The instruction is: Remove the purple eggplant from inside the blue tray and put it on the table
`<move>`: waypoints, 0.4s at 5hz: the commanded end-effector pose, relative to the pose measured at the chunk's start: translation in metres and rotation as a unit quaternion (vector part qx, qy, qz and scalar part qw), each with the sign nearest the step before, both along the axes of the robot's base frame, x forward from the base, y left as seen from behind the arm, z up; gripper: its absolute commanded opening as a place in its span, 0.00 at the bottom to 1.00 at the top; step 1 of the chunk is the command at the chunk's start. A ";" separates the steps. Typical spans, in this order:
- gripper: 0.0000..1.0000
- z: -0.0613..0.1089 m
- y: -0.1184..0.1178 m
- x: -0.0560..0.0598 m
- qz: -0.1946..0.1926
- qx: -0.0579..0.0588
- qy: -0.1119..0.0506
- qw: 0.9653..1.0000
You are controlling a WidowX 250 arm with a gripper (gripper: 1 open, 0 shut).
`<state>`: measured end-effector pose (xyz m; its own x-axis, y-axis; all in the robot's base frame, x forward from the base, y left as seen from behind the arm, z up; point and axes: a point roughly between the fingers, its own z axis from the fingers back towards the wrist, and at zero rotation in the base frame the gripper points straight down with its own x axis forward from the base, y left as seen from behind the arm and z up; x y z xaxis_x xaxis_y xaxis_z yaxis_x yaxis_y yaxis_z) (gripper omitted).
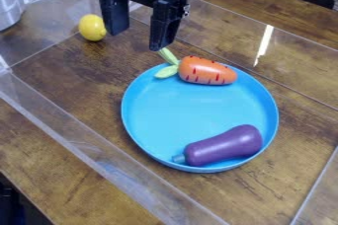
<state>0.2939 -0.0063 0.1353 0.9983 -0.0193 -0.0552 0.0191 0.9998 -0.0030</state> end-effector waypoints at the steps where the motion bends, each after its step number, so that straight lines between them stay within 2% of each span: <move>1: 1.00 -0.007 -0.003 -0.001 -0.005 -0.001 0.007 1.000; 2: 1.00 -0.026 -0.023 -0.002 -0.034 -0.004 0.009 0.999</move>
<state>0.2883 -0.0305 0.0981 0.9895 -0.0896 -0.1133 0.0884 0.9960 -0.0154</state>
